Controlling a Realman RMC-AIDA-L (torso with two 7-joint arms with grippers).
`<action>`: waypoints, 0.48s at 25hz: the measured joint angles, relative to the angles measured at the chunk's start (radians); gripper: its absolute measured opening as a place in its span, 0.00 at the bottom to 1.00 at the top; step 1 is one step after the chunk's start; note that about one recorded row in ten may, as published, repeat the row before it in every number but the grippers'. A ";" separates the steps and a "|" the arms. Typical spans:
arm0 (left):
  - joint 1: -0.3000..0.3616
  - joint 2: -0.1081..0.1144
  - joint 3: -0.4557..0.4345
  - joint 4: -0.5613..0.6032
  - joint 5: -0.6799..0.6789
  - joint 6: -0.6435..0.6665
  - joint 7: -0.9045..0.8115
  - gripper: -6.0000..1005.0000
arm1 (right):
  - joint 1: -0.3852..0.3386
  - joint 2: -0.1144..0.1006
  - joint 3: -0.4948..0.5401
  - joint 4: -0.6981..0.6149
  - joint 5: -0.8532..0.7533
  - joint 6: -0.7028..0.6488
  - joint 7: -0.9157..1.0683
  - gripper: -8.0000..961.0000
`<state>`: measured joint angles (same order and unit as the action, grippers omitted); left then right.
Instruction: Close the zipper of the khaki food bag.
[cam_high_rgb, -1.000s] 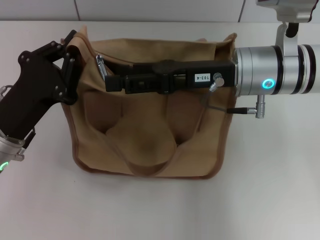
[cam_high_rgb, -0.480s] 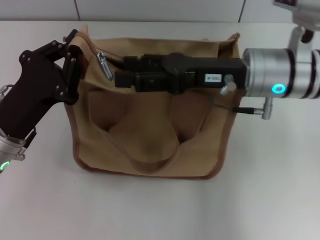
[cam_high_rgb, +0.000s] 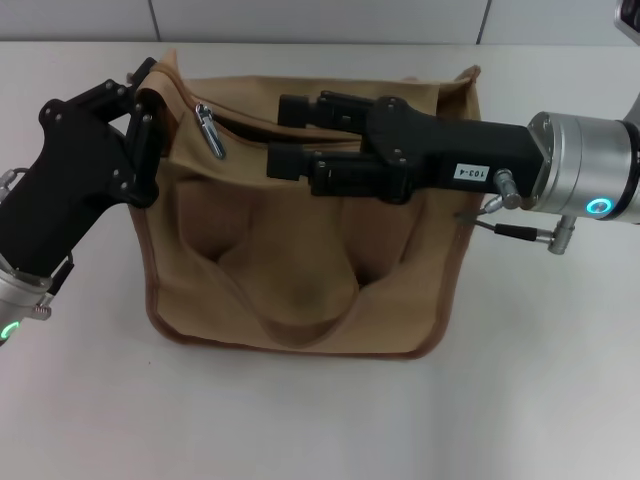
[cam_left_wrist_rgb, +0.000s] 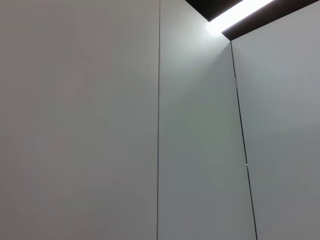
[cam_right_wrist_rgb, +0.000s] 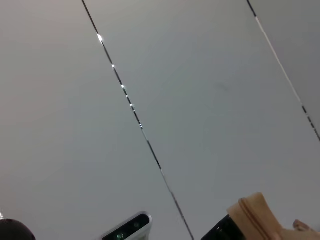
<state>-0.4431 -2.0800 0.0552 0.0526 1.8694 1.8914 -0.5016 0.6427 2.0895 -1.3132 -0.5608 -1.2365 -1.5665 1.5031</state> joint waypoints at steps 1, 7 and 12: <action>-0.001 0.000 0.000 0.000 0.000 0.000 0.000 0.03 | 0.000 0.000 0.000 0.000 0.000 0.000 0.000 0.85; -0.005 0.000 0.000 -0.002 0.000 0.000 0.000 0.03 | 0.038 0.002 -0.061 0.004 0.001 0.024 0.046 0.85; -0.008 0.000 0.000 -0.008 0.000 0.003 0.000 0.03 | 0.053 0.002 -0.065 0.007 -0.001 0.068 0.065 0.85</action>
<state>-0.4512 -2.0800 0.0552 0.0450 1.8698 1.8940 -0.5016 0.6954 2.0912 -1.3779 -0.5540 -1.2371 -1.4990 1.5686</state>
